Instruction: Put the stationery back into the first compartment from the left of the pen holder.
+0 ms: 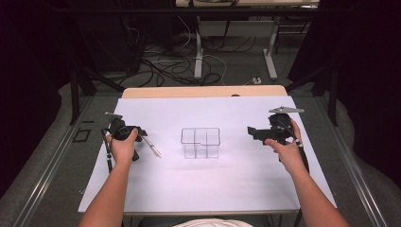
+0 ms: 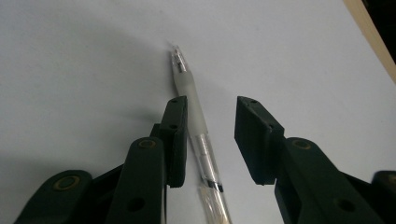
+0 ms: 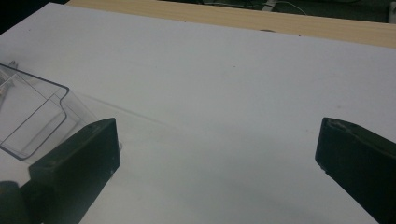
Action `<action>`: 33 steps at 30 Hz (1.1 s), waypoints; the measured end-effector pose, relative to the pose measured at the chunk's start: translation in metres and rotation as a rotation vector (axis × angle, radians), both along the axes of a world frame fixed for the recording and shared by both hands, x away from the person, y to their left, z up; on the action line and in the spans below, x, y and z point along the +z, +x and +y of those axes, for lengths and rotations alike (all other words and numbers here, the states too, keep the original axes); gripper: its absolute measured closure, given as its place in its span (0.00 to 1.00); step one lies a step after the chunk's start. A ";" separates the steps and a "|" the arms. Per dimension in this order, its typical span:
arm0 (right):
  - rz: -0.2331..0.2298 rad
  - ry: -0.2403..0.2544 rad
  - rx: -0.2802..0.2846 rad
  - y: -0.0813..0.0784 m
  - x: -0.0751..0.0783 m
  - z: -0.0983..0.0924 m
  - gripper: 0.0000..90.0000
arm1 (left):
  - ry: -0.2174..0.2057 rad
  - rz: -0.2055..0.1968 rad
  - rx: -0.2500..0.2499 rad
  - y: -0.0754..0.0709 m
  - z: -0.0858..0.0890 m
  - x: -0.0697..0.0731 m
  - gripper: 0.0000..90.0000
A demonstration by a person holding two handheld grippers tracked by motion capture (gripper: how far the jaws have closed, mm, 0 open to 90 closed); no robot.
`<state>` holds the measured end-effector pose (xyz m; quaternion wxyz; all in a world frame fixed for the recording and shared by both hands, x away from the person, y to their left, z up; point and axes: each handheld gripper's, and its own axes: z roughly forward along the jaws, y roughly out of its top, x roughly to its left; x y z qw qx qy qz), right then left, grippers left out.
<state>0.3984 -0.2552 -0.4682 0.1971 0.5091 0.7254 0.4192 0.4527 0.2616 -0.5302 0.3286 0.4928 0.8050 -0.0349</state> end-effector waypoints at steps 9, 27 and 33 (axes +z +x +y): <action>0.005 0.007 -0.006 0.000 0.000 0.000 0.00 | 0.000 0.035 0.050 0.009 0.002 -0.003 0.76; 0.010 0.011 0.005 -0.001 -0.001 0.001 0.00 | 0.018 0.085 0.108 0.020 -0.004 -0.012 0.81; 0.014 0.008 0.011 0.000 -0.003 0.001 0.00 | 0.025 0.089 0.111 0.019 -0.004 -0.012 0.85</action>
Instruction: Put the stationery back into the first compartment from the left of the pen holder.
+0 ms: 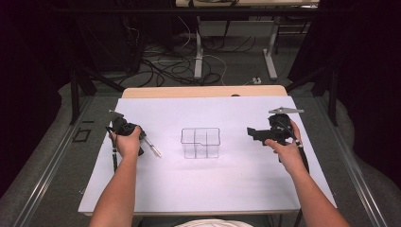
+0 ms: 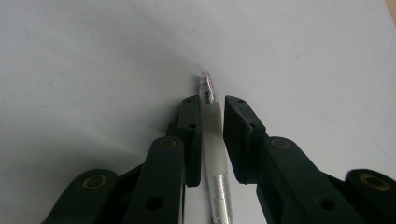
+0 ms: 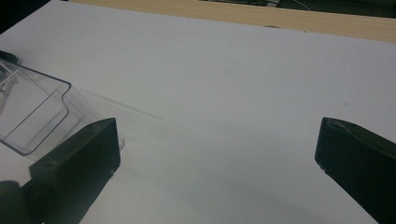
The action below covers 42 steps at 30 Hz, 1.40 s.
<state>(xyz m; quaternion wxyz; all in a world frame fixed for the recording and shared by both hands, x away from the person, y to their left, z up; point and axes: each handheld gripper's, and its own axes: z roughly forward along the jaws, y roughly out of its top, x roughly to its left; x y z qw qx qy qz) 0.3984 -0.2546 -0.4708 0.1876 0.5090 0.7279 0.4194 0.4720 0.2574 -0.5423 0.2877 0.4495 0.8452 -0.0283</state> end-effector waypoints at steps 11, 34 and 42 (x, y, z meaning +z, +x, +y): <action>0.000 -0.005 0.003 0.000 -0.001 0.001 0.00 | -0.015 0.012 0.020 0.000 -0.001 0.001 0.89; 0.010 -0.009 0.004 0.000 -0.003 0.003 0.01 | -0.025 -0.094 0.037 -0.003 0.003 0.011 0.89; -0.004 -0.014 0.009 0.000 -0.002 0.002 0.01 | -0.035 -0.193 0.009 -0.008 0.006 0.025 0.89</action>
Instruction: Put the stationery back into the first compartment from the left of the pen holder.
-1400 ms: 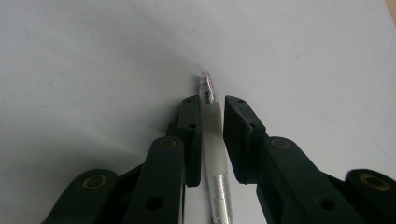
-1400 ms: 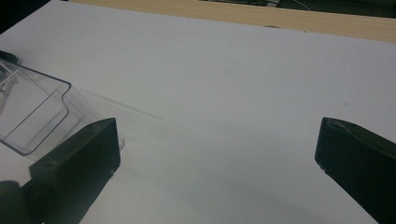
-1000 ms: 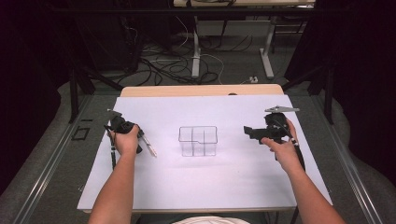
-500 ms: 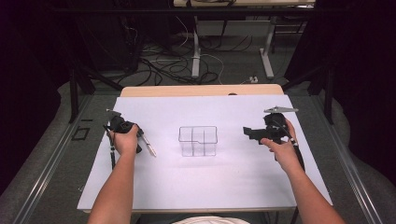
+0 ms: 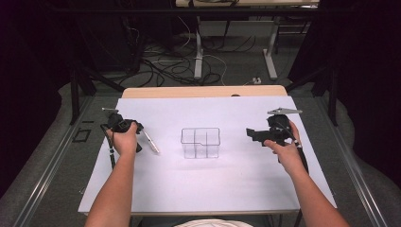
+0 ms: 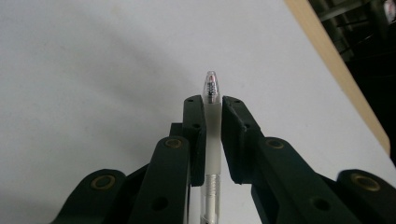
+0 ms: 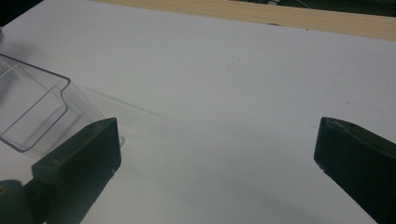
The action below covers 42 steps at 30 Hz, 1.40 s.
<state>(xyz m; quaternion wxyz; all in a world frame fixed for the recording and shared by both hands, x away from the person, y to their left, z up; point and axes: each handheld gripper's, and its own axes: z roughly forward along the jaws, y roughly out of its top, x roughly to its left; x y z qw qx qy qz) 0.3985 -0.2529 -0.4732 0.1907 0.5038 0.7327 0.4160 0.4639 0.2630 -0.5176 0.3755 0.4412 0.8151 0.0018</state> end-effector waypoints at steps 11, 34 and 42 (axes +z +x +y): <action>-0.014 -0.025 -0.005 0.000 -0.001 0.001 0.00 | 0.046 -0.149 -0.030 -0.010 -0.005 0.016 0.89; -0.015 -0.051 -0.004 0.000 -0.002 0.003 0.00 | 0.159 -0.446 -0.152 -0.031 -0.041 0.073 0.89; -0.019 -0.073 -0.010 0.000 -0.003 0.004 0.00 | 0.156 -0.511 -0.225 -0.039 -0.061 0.090 0.89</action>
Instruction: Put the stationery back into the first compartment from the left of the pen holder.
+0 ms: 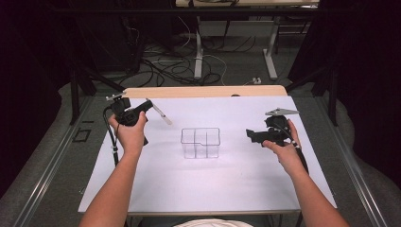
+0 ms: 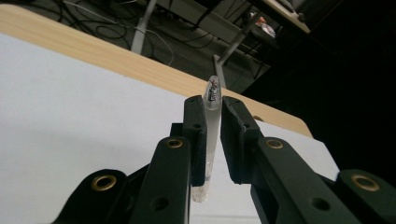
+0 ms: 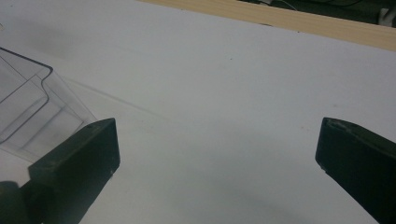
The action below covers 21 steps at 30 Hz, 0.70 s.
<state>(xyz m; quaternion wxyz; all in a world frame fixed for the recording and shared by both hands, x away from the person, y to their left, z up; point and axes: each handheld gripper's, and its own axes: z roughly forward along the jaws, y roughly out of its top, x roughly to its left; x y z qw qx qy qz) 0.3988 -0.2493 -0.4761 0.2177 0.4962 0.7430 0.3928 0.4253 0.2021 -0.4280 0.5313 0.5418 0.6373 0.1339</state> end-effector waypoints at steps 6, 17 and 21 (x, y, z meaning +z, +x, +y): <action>-0.005 -0.020 0.008 0.000 -0.002 0.002 0.00 | 0.001 -0.027 -0.044 -0.005 -0.015 0.009 0.89; -0.006 -0.036 0.005 0.000 -0.003 0.002 0.00 | 0.036 -0.061 -0.110 -0.013 -0.033 0.019 0.89; -0.006 -0.037 0.009 -0.001 -0.003 0.003 0.00 | 0.028 -0.065 -0.129 -0.016 -0.037 0.022 0.89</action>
